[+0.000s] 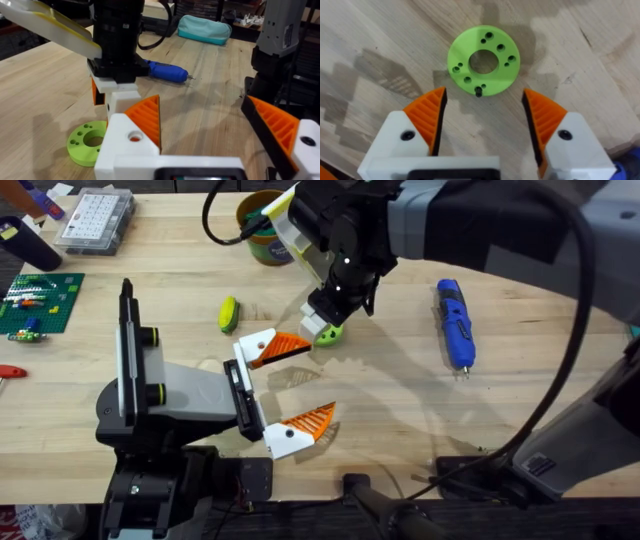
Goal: Pick up the gripper from the table and insert it into the empty holder that is missing its gripper. Then pick up a screw, insert it into the mounting hole, and use the screwdriver to tighten it. Finally, clean up the table by picking up the vegetable and placing it into the bucket.
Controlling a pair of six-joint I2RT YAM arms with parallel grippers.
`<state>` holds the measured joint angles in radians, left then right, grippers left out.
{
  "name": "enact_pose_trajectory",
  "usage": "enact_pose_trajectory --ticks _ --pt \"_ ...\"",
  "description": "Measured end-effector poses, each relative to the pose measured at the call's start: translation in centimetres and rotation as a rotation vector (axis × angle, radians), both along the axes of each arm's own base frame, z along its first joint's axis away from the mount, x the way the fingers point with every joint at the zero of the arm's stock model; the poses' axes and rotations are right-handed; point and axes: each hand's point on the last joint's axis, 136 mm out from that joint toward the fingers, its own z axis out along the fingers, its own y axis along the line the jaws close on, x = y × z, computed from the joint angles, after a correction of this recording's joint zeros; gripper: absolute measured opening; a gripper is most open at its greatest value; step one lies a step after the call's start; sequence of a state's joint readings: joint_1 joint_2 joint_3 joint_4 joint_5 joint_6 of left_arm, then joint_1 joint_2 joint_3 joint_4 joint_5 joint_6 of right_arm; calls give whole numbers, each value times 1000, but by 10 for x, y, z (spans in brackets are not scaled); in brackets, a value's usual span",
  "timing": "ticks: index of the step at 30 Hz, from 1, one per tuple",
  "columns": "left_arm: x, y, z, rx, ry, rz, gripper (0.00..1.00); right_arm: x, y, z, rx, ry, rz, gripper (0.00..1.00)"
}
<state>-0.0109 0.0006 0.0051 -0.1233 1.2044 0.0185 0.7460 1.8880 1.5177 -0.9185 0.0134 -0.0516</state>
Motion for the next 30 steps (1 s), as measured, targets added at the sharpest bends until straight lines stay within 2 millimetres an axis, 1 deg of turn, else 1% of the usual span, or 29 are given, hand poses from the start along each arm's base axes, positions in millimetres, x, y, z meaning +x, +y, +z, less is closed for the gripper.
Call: enact_pose_trajectory --ticks 3,13,18,22,30 --pt "0 0 0 0 0 -1 995 -1 -1 0 -4 5 1 866" --pt "0 0 0 0 0 -1 995 -13 -14 -2 -49 57 -3 866" --pt "0 0 0 0 0 -1 995 -21 -21 6 -62 72 -4 866" --pt "0 0 0 0 0 -1 995 -22 -22 11 -50 59 -4 866" --pt "0 0 0 0 0 -1 995 -29 -28 2 -51 60 -4 866"
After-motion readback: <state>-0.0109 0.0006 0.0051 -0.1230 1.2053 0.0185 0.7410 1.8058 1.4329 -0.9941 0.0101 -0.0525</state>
